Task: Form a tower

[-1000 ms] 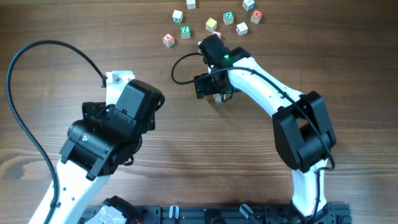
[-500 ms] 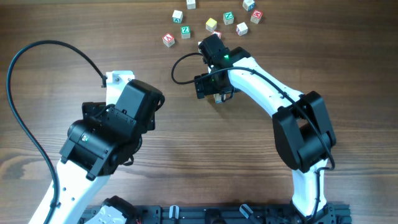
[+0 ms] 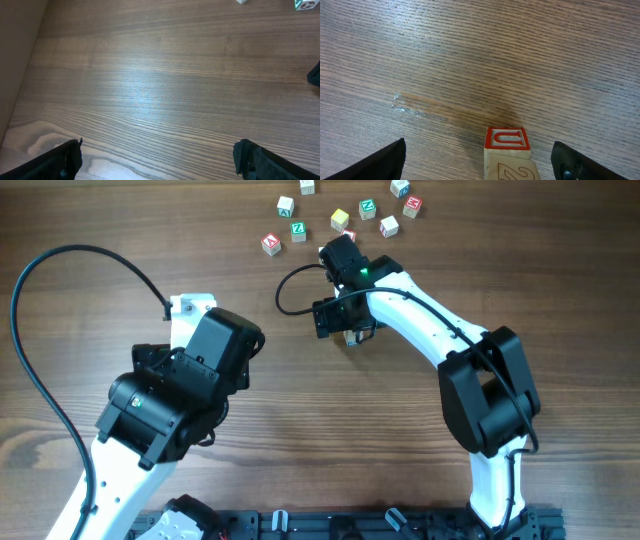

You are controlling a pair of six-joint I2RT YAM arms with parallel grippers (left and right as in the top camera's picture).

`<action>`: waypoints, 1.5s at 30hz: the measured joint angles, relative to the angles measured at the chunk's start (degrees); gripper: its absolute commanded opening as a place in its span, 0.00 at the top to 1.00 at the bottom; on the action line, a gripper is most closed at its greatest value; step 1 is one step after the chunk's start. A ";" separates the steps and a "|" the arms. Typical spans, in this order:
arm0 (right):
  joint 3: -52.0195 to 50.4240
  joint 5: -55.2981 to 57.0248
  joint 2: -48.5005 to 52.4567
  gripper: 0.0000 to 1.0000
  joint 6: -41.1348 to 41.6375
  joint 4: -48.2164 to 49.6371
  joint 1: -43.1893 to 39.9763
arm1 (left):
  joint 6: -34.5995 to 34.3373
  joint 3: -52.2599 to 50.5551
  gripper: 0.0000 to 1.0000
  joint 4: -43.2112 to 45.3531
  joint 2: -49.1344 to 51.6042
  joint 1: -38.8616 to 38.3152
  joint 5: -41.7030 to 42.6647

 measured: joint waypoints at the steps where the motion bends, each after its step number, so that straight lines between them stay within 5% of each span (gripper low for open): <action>1: 0.00 0.00 0.00 0.07 0.00 0.00 0.00 | 0.00 0.00 0.00 0.02 0.00 0.00 0.02; 14: -0.13 0.52 0.98 0.07 0.46 -0.02 0.00 | 0.00 0.00 0.00 0.00 0.00 0.00 0.02; 45: -0.13 1.09 0.98 0.31 1.09 -3.04 0.00 | 0.00 0.00 0.00 0.00 0.00 0.00 0.00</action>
